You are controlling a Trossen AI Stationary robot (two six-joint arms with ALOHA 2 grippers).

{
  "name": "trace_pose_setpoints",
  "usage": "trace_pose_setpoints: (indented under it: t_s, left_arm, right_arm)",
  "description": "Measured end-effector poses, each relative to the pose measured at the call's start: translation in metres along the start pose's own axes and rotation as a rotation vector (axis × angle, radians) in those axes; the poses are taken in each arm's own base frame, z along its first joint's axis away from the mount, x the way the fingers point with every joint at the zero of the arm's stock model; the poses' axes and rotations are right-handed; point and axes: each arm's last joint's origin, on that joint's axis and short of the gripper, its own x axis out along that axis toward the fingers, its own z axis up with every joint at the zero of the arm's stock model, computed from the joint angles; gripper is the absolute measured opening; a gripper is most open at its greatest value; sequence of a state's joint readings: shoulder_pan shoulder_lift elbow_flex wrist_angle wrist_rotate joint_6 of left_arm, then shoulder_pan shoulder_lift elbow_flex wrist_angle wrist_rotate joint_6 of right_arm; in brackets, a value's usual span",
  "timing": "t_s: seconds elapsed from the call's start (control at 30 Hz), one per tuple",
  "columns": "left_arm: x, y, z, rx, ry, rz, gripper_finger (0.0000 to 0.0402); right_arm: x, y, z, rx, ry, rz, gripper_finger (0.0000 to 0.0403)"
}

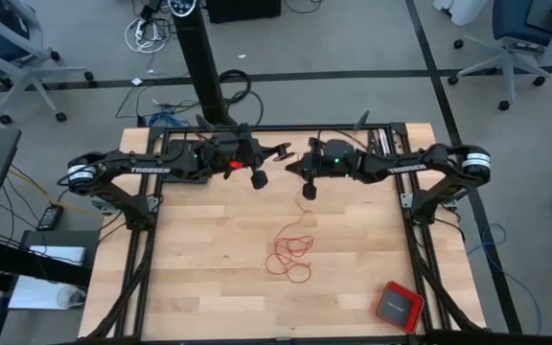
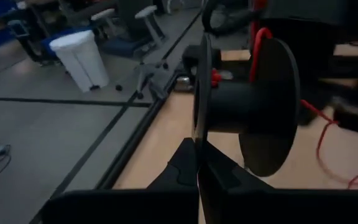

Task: Coil cords
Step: Coil the red wire onto the spool

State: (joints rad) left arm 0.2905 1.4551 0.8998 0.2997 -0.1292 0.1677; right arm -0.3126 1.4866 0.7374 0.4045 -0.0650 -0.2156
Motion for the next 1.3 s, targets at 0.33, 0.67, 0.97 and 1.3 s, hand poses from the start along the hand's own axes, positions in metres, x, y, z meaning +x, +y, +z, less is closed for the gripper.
trace_pose_setpoints:
  t_s: [0.33,0.67,0.97,1.3]
  left_arm:
    - [-0.016,0.003,-0.009,-0.066,-0.314,0.063,0.0]
    - [-0.021,0.004,-0.016,-0.139,-0.377,0.096,0.0]
    - [-0.027,0.005,-0.011,-0.14,-0.362,0.053,0.0]
    - [-0.026,0.005,-0.016,-0.136,-0.313,0.057,0.0001]
  right_arm:
    - [-0.046,-0.036,0.012,0.118,0.079,-0.192,0.0059]
    - [-0.065,-0.034,0.036,0.261,-0.142,0.103,0.0057]
    - [-0.053,-0.035,0.031,0.277,-0.135,0.081,0.0078]
    - [-0.026,-0.023,0.016,0.294,-0.071,0.134,0.0129]
